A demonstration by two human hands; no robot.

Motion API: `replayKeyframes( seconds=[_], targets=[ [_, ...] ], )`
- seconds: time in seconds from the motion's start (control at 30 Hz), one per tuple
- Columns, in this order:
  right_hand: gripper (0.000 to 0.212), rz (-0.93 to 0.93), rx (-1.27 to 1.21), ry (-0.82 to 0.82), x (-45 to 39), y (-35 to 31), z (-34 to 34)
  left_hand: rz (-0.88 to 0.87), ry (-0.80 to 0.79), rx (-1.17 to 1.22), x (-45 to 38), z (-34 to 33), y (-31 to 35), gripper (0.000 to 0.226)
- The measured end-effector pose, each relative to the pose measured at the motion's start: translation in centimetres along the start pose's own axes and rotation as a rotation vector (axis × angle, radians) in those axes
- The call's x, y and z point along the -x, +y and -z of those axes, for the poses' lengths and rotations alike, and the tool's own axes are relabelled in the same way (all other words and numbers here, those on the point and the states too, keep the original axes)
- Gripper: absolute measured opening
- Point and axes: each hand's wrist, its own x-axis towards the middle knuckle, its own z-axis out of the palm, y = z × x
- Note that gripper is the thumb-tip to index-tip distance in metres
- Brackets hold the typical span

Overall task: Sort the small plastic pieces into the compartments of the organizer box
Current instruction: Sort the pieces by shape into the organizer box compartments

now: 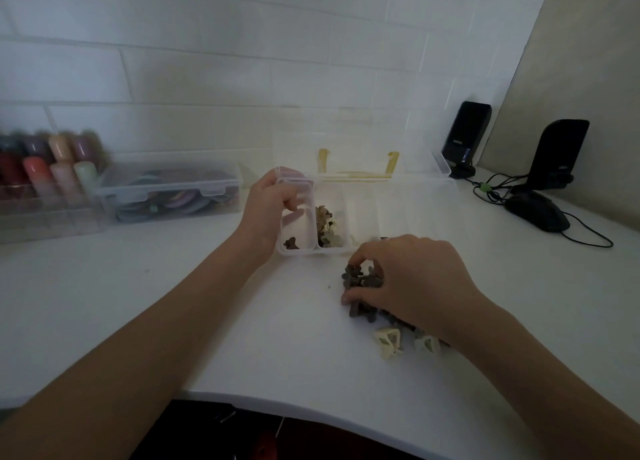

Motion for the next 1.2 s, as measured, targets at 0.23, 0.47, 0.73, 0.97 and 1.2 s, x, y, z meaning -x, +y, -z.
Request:
replayKeyframes(
  seconds=[0.23, 0.47, 0.73, 0.97, 1.2],
  targets=[
    [0.027, 0.127, -0.062, 0.142, 0.3, 0.3, -0.4, -0.007, -0.004, -0.014, -0.2, 0.2, -0.2, 0.026],
    [0.019, 0.112, -0.721, 0.347, -0.5, 1.3, 0.0, -0.006, 0.005, -0.006, 0.1, -0.1, 0.2, 0.028],
    [0.011, 0.056, -0.544, 0.553, -6.5, -0.2, 0.0, -0.031, -0.002, 0.023, 0.3, -0.1, 0.3, 0.024],
    [0.009, 0.175, -0.080, 0.684, -6.5, 0.7, -2.0, -0.038, -0.005, 0.020, 0.0, 0.0, 0.1, 0.030],
    [0.014, 0.110, -0.272, 0.506, -4.1, 1.3, 1.6, -0.036, -0.006, 0.005, -0.3, 0.1, -0.3, 0.027]
  ],
)
